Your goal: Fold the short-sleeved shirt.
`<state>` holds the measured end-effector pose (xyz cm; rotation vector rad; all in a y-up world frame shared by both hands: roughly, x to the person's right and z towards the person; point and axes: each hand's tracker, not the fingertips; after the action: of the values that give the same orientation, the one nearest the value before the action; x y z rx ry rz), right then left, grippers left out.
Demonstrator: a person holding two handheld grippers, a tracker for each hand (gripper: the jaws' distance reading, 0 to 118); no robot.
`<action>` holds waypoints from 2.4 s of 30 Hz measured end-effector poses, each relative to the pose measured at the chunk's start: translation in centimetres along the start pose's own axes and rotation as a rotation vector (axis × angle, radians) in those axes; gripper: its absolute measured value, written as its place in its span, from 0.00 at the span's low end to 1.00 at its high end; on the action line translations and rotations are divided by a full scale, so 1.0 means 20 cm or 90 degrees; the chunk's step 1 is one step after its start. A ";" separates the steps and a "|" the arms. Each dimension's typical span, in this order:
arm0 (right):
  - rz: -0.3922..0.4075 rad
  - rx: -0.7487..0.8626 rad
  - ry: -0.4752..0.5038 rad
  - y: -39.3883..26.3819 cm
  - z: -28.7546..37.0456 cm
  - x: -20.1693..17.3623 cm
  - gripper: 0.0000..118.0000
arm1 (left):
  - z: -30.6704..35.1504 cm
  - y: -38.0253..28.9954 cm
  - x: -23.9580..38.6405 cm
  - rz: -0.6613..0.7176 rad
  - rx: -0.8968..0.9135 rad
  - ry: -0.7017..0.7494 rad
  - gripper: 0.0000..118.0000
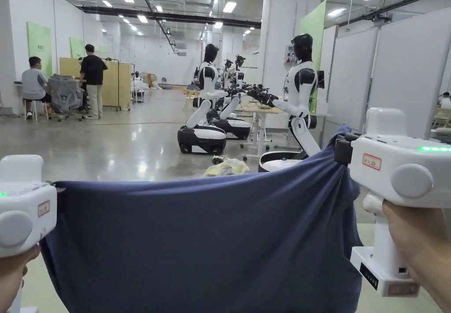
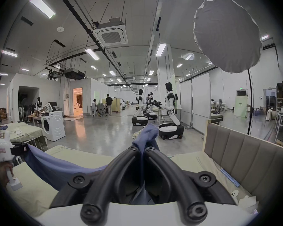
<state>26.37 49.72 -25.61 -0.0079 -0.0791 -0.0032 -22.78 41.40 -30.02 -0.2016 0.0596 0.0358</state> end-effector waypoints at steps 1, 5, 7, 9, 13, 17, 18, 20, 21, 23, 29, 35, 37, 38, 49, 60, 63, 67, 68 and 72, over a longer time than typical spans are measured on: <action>0.001 -0.001 0.000 -0.03 0.07 0.01 0.03 | 0.06 -0.03 -0.01 0.010 0.000 -0.014 0.05; 0.010 -0.012 0.001 -0.18 0.40 0.06 0.03 | 0.32 -0.18 -0.02 0.006 -0.017 -0.035 0.05; -0.001 -0.041 0.008 -0.28 0.59 0.06 0.03 | 0.44 -0.29 -0.04 -0.015 -0.031 -0.038 0.05; -0.024 -0.077 0.013 -0.44 0.76 0.06 0.03 | 0.57 -0.44 -0.05 -0.021 -0.055 -0.045 0.05; -0.030 -0.182 0.025 -0.86 1.04 0.05 0.03 | 0.78 -0.83 -0.09 -0.053 -0.161 -0.061 0.05; 0.040 -0.310 0.019 -1.34 1.27 0.00 0.03 | 0.92 -1.25 -0.18 -0.025 -0.282 -0.063 0.05; 0.046 -0.345 0.014 -1.46 1.29 0.00 0.03 | 0.95 -1.33 -0.20 -0.023 -0.310 -0.062 0.06; 0.032 -0.409 0.015 -1.63 1.32 0.01 0.03 | 0.99 -1.43 -0.21 -0.022 -0.337 -0.052 0.06; 0.028 -0.428 0.010 -1.69 1.33 0.01 0.04 | 1.00 -1.45 -0.21 -0.023 -0.341 -0.051 0.09; 0.008 -0.454 0.017 -1.67 1.35 0.01 0.33 | 1.02 -1.45 -0.19 -0.032 -0.332 -0.062 0.44; 0.002 -0.294 0.049 -1.46 1.52 -0.07 0.99 | 1.39 -1.21 -0.08 -0.064 -0.157 -0.066 0.80; -0.007 -0.192 0.049 -1.41 1.75 -0.18 0.48 | 1.63 -1.30 -0.12 -0.050 -0.142 -0.052 0.72; -0.003 -0.211 0.032 -1.45 1.76 -0.20 0.03 | 1.64 -1.35 -0.15 -0.080 -0.188 -0.042 0.08; -0.014 -0.210 0.040 -1.46 1.78 -0.19 0.03 | 1.59 -1.42 -0.20 -0.138 -0.219 0.036 0.04; -0.055 -0.284 0.019 -1.50 1.72 -0.11 0.03 | 1.14 -1.58 -0.33 -0.105 -0.332 -0.030 0.81; -0.019 -0.429 -0.035 -1.51 1.55 0.03 0.20 | 0.85 -1.61 -0.28 -0.114 -0.428 -0.072 0.06; -0.006 -0.492 -0.018 -1.60 1.47 0.06 1.00 | 0.90 -1.56 -0.23 -0.115 -0.428 -0.074 0.06; -0.011 -0.505 0.023 -1.62 1.45 0.01 0.93 | 0.95 -1.53 -0.20 -0.116 -0.420 -0.076 0.06; -0.009 -0.551 0.020 -1.64 1.43 0.00 0.92 | 0.96 -1.53 -0.19 -0.114 -0.418 -0.073 0.06; 0.025 -0.573 0.000 -1.77 1.40 0.02 0.03 | 0.98 -1.52 -0.18 -0.112 -0.418 -0.068 0.06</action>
<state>24.39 14.55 2.56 -0.9087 -0.0727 0.0010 -24.01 15.50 -4.52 -0.8598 -0.0800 -0.1112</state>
